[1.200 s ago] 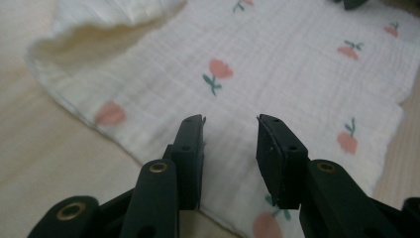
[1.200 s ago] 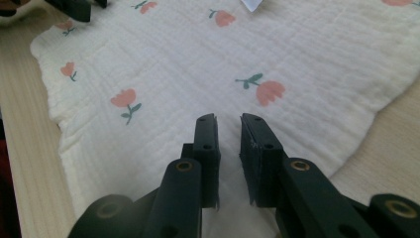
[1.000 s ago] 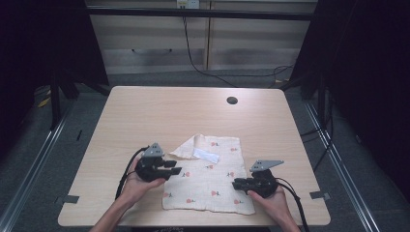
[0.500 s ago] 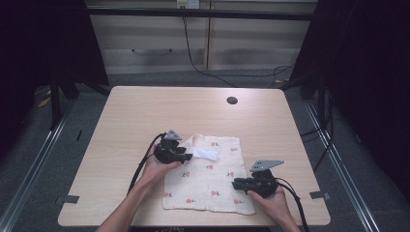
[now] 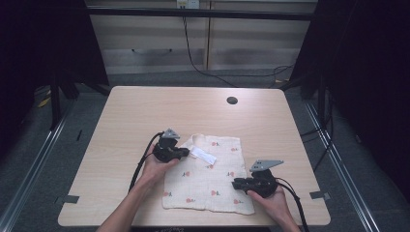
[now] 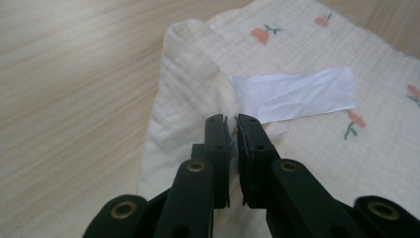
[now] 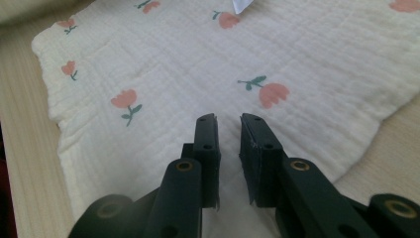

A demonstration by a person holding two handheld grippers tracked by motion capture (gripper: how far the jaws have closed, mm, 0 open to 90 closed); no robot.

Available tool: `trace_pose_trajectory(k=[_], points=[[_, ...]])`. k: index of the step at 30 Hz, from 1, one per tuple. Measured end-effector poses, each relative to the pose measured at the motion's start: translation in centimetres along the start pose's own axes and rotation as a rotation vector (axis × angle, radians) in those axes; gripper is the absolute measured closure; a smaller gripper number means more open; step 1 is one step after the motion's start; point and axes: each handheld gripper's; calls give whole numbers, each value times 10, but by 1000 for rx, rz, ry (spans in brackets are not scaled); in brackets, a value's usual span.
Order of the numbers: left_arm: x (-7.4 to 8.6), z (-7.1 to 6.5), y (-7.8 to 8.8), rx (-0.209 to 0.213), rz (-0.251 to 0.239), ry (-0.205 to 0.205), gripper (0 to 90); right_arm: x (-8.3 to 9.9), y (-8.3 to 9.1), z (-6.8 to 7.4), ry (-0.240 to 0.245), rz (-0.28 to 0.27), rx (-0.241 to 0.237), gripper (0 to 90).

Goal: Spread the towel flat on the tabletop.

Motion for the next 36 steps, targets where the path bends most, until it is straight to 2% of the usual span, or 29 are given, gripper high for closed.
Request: trace_pose_trajectory(k=[6,10,12,13,17,18,19,25,29,36], points=[[-12,7,15,19,-49,29,838,0,0,0,-6,2,-1,780],[-19,18,20,-2,-75,64,834,-1,-1,-1,-4,2,-1,780],[-21,26,19,-6,-89,113,834,-1,-1,-1,-3,0,-3,780],[-22,30,19,-5,-89,124,834,-1,-1,-1,-3,-1,-4,780],[-22,39,17,-36,-89,143,822,-1,-1,-1,-3,-2,-3,780],[-22,42,17,-50,-92,160,811,-1,-1,-1,-2,-2,-3,780],[-22,43,18,-47,-97,170,795,-1,-1,-2,-3,-1,-5,780],[-20,50,22,-56,-107,184,740,0,-1,-2,-11,-3,-11,780],[-20,54,30,-63,-113,181,703,0,-1,-1,-11,-1,-5,778],[-19,62,47,-68,-145,198,685,-1,-1,0,-9,3,5,777]])
Point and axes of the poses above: each handheld gripper's, and its own axes: y roughly backward along the jaws, x roughly out of its underside, z roughly to its left, and after that the axes turned 15 degrees about y, right-handed
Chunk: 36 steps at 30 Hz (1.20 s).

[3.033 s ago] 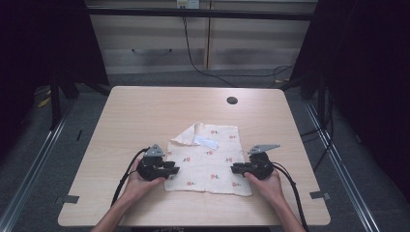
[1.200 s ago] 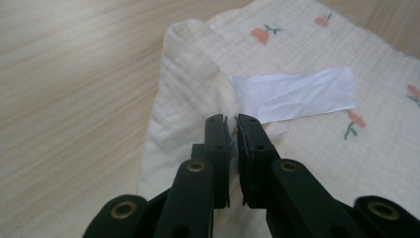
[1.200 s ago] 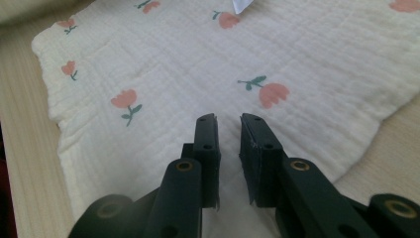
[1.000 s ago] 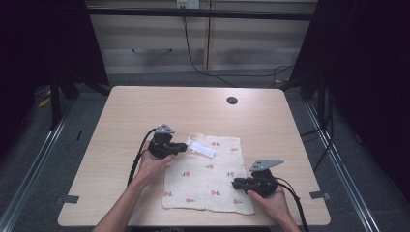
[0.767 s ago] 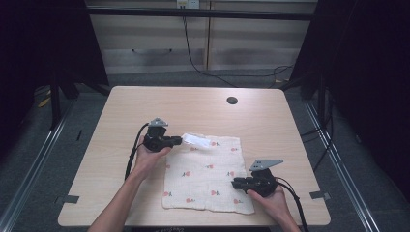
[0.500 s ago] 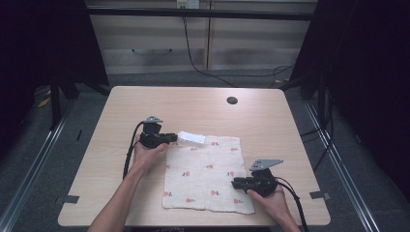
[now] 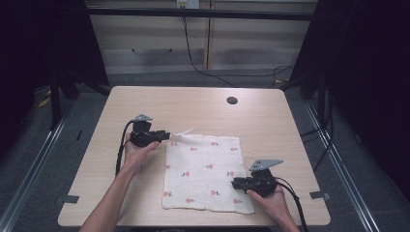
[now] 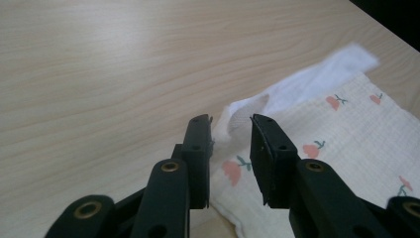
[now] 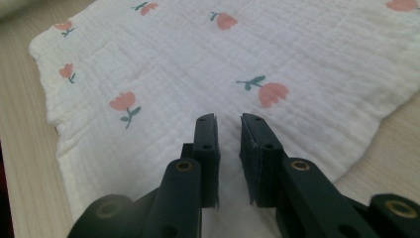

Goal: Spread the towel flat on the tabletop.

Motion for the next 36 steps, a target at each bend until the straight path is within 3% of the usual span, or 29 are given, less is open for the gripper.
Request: trace_pose_trajectory(k=[7,12,17,22,25,30,31,36], points=[[13,4,20,26,-12,-11,659,-1,-1,1,1,0,5,756],[27,1,32,57,-4,-26,628,-3,-2,2,8,-7,6,680],[38,-4,39,67,1,-53,595,-4,8,-1,-13,-65,21,654],[39,-9,34,64,19,-74,586,-6,10,-8,-15,-63,48,656],[42,-14,27,67,35,-81,587,-10,11,-21,-23,-64,80,661],[49,-23,21,64,68,-134,597,-18,1,-35,-22,-36,102,673],[52,-27,19,60,98,-162,586,-21,-2,-37,-25,-35,107,673],[62,-33,18,67,130,-186,564,-24,-5,-47,-37,-36,117,670]])
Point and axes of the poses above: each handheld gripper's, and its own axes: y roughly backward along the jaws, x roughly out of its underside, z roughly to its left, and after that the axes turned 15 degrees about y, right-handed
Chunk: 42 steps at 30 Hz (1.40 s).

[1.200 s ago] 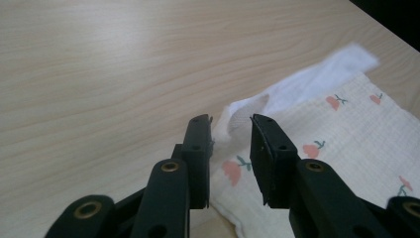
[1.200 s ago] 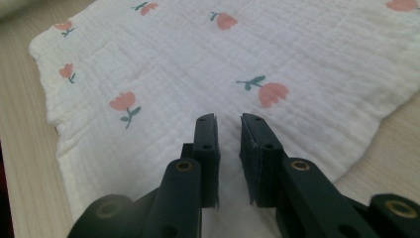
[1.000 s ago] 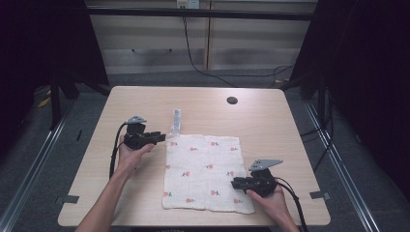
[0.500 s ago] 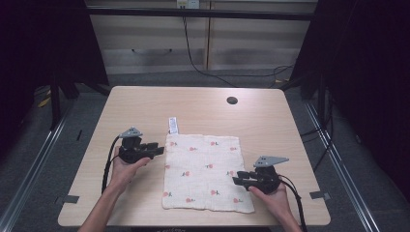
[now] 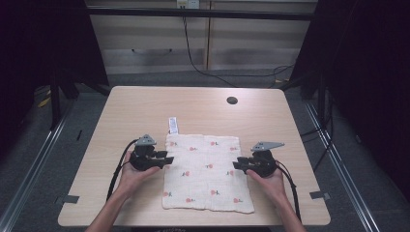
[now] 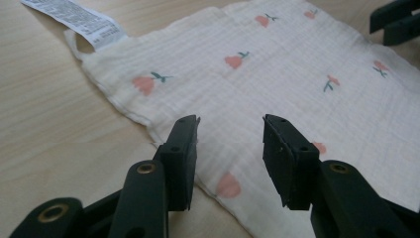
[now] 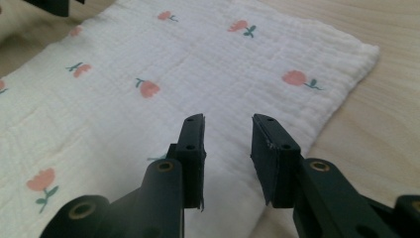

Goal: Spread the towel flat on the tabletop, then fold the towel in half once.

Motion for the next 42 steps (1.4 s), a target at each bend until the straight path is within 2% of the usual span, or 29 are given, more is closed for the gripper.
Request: trace_pose_trajectory(k=[4,8,11,12,15,16,17,18,19,21,24,31,34,35,36,38,39,40,41,42], points=[[2,-1,-6,-16,16,-13,559,4,-2,-11,-20,15,22,659],[1,3,-11,-32,15,5,559,4,-5,-20,-36,46,54,628],[2,5,-14,-37,19,18,559,1,-8,-22,-18,57,63,620],[2,4,-16,-40,17,1,558,-3,-12,-23,-17,66,73,611],[2,4,-18,-38,12,6,579,-4,-15,-23,-5,79,73,617],[3,3,-18,-51,8,-8,634,-5,-20,-20,9,81,63,709],[3,2,-19,-56,8,-24,671,-5,-20,-19,10,82,58,751],[3,2,-19,-56,8,-24,704,-6,-21,-18,20,84,55,792],[5,0,-18,-53,16,-45,746,-6,-21,-17,20,90,53,833],[7,-1,-16,-54,27,-60,789,-6,-21,-16,22,88,47,868],[10,-2,-13,-49,24,-44,829,-4,-19,-12,18,83,33,884],[19,-8,-5,-31,52,-52,847,1,-10,5,35,102,-15,886],[21,-9,-4,-31,49,-66,847,-1,-6,6,24,98,-20,815],[21,-8,-4,-31,50,-65,849,-5,-4,1,28,78,-10,806],[20,-6,-4,-17,49,-43,849,-10,-4,-4,24,66,2,795],[20,-6,-4,-17,48,-50,852,-20,-6,-18,7,59,17,766],[20,-6,-4,-16,48,-53,852,-25,-9,-26,15,60,35,753],[20,-6,-4,-16,48,-53,852,-25,-9,-26,15,60,35,753],[20,-5,-4,-12,46,-50,852,-31,-14,-38,-11,56,57,737],[21,-5,-4,-11,46,-44,852,-33,-16,-43,-16,48,61,736]])
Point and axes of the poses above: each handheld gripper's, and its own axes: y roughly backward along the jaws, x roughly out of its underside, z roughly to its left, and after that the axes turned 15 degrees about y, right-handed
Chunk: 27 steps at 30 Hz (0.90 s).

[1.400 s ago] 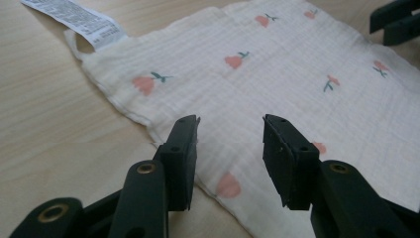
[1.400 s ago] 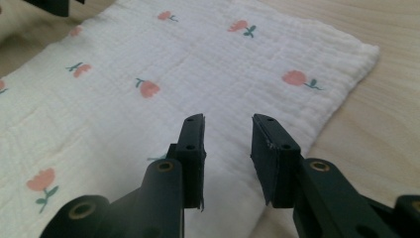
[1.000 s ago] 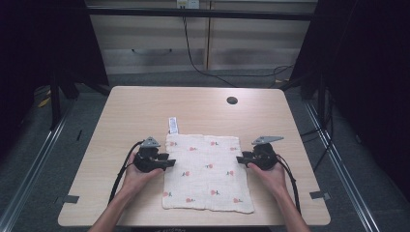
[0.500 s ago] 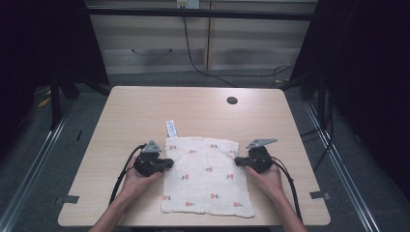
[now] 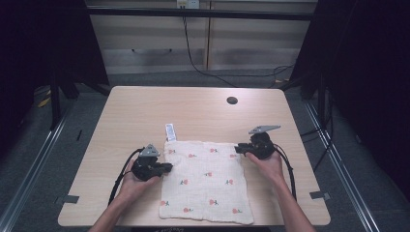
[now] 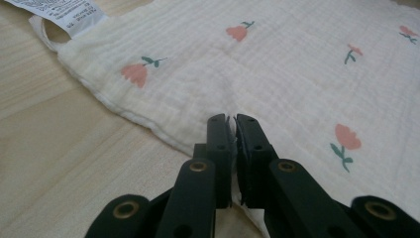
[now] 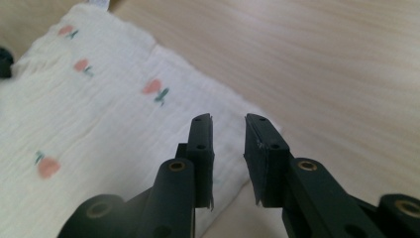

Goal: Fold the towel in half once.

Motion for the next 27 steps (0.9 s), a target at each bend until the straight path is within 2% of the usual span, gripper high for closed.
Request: trace_pose_trajectory(k=[1,4,5,6,7,8,9,12,13,15,17,20,21,22,23,24,25,26,27], points=[[0,0,0,1,-1,-1,852,-2,-4,-3,-7,5,5,731],[1,0,0,0,-5,1,851,-7,-16,-13,29,76,32,695],[1,0,0,0,-5,1,850,-7,-16,-13,29,76,32,695],[1,0,0,1,-5,1,849,-3,-22,-20,-16,69,31,693],[1,1,0,4,-7,3,848,-2,-26,-23,-2,96,35,676],[1,1,0,4,-7,3,847,-2,-26,-23,-2,96,35,676],[1,2,0,18,-6,7,834,1,-27,-25,-33,85,18,668],[1,3,0,28,-7,27,830,1,-28,-24,-26,79,15,677],[0,4,0,29,-10,34,830,0,-30,-21,-5,85,4,735],[0,2,0,23,-3,23,826,-1,-32,-18,4,87,2,838],[-1,1,-1,22,-2,1,792,0,-33,-19,-14,72,-16,868],[-5,2,0,20,-10,8,736,0,-31,-21,-30,68,-17,877],[-10,7,2,29,-23,28,724,-1,-29,-22,-25,63,-24,880],[-10,7,2,29,-23,28,714,-1,-29,-22,-25,63,-24,880],[-15,11,3,34,-45,40,714,-1,-28,-22,-25,55,-25,880],[-24,17,5,37,-60,52,712,-2,-25,-21,-20,52,-25,881],[-24,17,5,37,-60,52,712,-2,-24,-22,-18,52,-25,881],[-34,24,6,27,-73,60,707,-3,-24,-22,-19,51,-24,881],[-38,26,6,21,-78,64,704,-3,-23,-21,-18,53,-22,881]])
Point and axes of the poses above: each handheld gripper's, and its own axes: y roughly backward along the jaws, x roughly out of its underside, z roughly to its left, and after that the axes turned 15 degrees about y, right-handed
